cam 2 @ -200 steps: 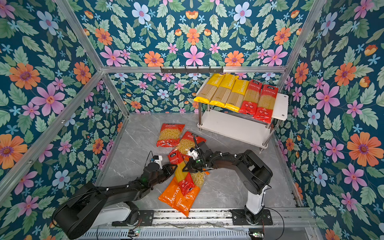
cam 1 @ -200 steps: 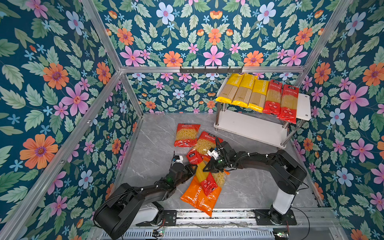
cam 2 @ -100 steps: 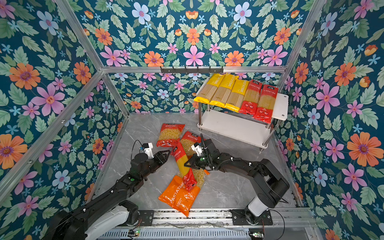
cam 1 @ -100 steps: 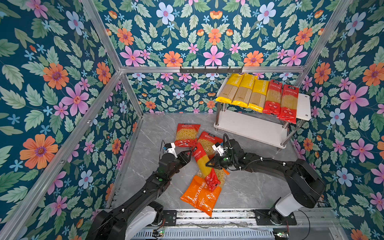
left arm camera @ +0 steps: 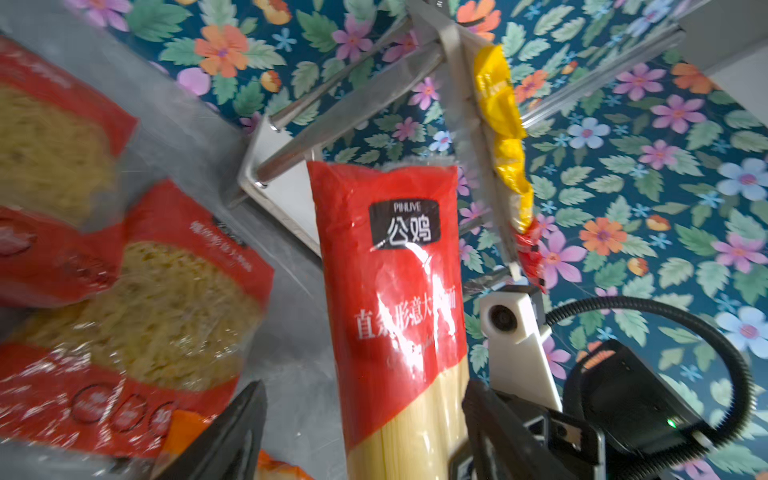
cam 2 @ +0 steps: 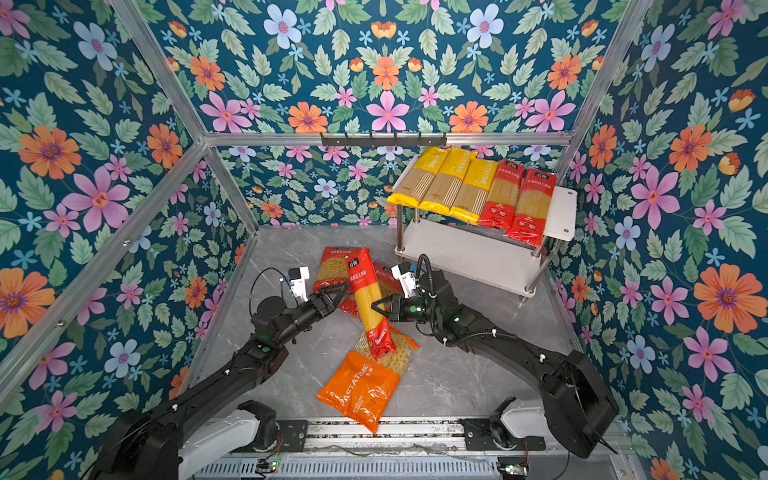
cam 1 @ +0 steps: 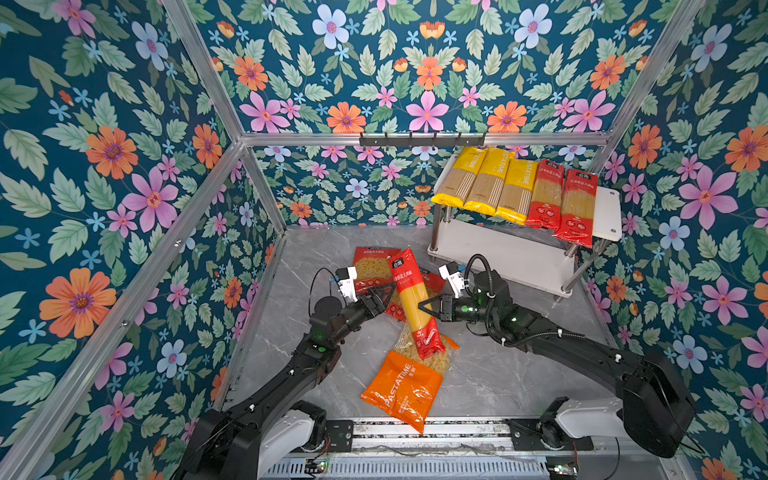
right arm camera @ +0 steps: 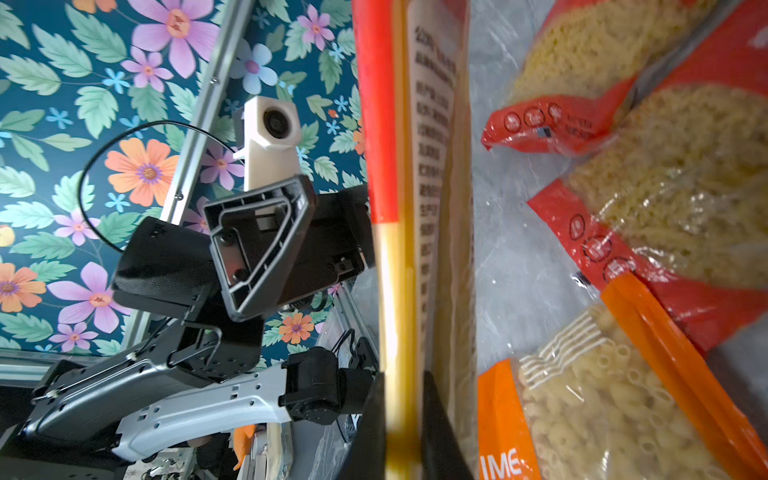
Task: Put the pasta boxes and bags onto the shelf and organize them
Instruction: 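Lift the red spaghetti bag upright with both grippers holding it, then raise the upright spaghetti bag with the right gripper while the left gripper steadies its top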
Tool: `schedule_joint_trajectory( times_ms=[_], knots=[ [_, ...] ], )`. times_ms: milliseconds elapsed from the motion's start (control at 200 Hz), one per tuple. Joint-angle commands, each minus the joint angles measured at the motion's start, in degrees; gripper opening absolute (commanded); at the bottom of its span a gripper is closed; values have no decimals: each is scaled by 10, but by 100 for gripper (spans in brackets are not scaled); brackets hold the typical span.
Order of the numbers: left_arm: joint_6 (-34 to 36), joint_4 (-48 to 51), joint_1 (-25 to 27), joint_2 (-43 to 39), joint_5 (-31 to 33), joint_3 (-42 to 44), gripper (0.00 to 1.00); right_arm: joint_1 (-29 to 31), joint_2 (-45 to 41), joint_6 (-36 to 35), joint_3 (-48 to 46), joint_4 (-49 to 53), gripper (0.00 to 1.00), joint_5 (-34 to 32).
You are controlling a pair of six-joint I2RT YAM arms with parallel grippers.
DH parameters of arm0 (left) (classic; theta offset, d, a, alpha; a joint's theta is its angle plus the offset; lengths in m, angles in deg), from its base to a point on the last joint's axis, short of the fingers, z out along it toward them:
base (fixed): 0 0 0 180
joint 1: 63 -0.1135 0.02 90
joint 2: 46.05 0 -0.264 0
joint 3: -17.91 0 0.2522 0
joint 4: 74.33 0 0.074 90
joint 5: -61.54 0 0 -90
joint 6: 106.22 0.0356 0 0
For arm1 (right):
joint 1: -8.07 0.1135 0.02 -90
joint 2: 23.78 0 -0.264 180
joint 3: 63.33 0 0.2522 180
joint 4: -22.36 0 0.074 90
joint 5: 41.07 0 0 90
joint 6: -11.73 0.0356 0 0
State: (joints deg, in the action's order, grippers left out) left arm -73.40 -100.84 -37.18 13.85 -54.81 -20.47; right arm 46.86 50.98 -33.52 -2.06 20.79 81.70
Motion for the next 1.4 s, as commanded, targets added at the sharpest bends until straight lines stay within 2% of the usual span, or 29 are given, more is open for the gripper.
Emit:
schedule_joint_trajectory(
  times_ms=[0,270,455,550,675,760,955,1150,1395],
  knots=[
    [-11,-108,12,21,-47,-15,79,0,-21,-19,12,-83,0,2],
    [-17,-188,39,79,-76,-45,77,-1,-58,-4,14,-103,0,23],
    [-14,-210,60,110,-83,-71,71,-1,-66,22,14,-134,0,53],
    [-14,-218,64,123,-85,-79,65,-1,-64,30,14,-142,0,60],
    [-26,-240,65,134,-91,-86,52,-4,-66,33,8,-140,0,57],
    [-28,-244,66,139,-92,-91,42,-4,-68,39,-1,-142,3,52],
    [-32,-246,70,148,-90,-104,26,-4,-76,49,-33,-148,9,14],
    [-41,-245,71,153,-78,-125,19,-4,-95,46,-66,-139,25,-21],
    [-51,-233,71,172,-49,-167,16,-2,-137,64,-140,-147,53,-65]
  ],
)
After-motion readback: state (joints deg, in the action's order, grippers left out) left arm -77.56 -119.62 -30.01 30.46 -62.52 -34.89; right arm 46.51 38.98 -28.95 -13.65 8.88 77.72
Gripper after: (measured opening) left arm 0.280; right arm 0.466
